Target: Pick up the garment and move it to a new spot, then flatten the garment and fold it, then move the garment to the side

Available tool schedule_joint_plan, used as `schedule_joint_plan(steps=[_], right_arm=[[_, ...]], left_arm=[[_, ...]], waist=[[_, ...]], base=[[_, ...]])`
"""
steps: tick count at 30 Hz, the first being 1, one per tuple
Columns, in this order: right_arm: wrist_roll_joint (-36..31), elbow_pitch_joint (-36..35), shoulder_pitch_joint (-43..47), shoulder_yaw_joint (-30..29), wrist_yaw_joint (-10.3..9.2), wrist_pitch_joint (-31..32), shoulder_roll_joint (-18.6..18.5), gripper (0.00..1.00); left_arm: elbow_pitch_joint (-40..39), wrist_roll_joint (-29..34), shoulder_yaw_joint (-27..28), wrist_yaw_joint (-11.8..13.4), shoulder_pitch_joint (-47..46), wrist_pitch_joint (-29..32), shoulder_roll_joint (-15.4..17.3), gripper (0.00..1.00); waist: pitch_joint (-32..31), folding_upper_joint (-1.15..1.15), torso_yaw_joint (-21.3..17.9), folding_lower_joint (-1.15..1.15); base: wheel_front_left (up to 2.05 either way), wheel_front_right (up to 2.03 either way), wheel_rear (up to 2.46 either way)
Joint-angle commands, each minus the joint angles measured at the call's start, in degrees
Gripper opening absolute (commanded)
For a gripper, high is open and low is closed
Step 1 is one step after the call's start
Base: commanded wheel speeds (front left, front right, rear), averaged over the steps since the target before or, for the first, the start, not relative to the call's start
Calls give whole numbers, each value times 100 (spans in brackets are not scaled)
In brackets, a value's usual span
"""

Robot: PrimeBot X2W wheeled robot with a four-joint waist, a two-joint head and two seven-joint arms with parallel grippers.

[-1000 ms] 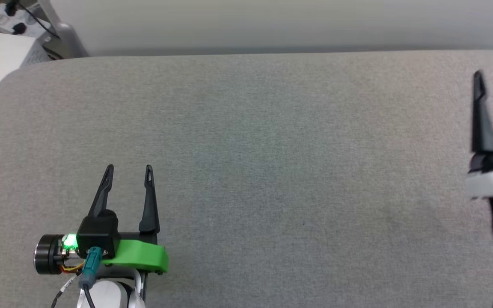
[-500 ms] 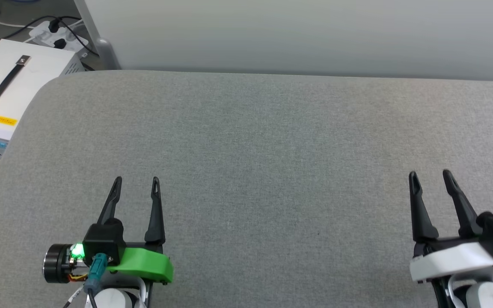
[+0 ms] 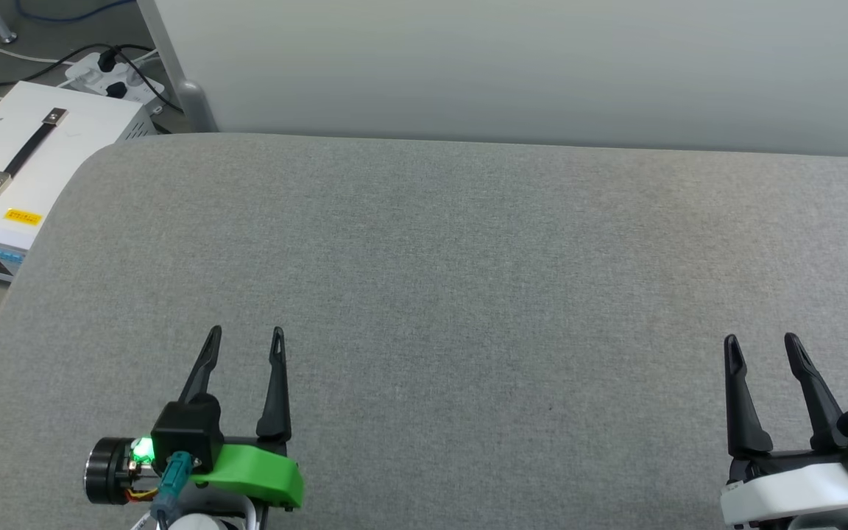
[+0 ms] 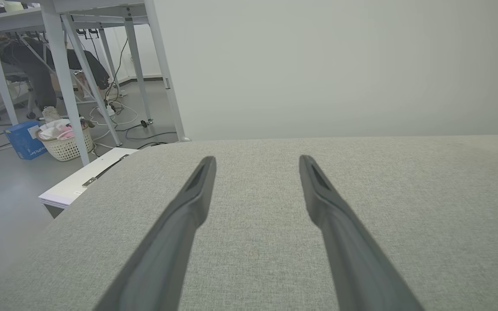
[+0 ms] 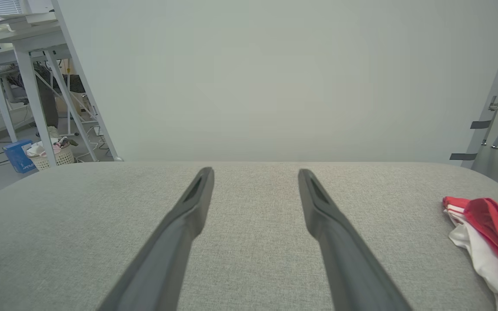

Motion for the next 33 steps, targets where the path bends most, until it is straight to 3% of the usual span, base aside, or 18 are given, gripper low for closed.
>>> schedule_joint_plan(steps=[1, 6, 7, 33], right_arm=[[-51, -44, 79, -19, -4, -13, 21, 100], [-67, -38, 116, -42, -4, -13, 47, 100], [-43, -10, 32, -34, 0, 0, 33, 0], [-208, 51, -74, 27, -1, 256, 47, 0]], left_arm=[[2, -49, 6, -42, 86, -34, -38, 100], [-41, -77, 17, -82, 104, -34, -65, 100], [-32, -47, 11, -67, 32, 0, -29, 0], [-96, 24, 77, -49, 33, 258, -57, 0]], waist=[[-4, 0, 6, 0], [4, 0, 13, 0], [4, 0, 13, 0], [-46, 0, -58, 0]], base=[[0, 0, 0], [0, 0, 0], [0, 0, 0], [0, 0, 0]])
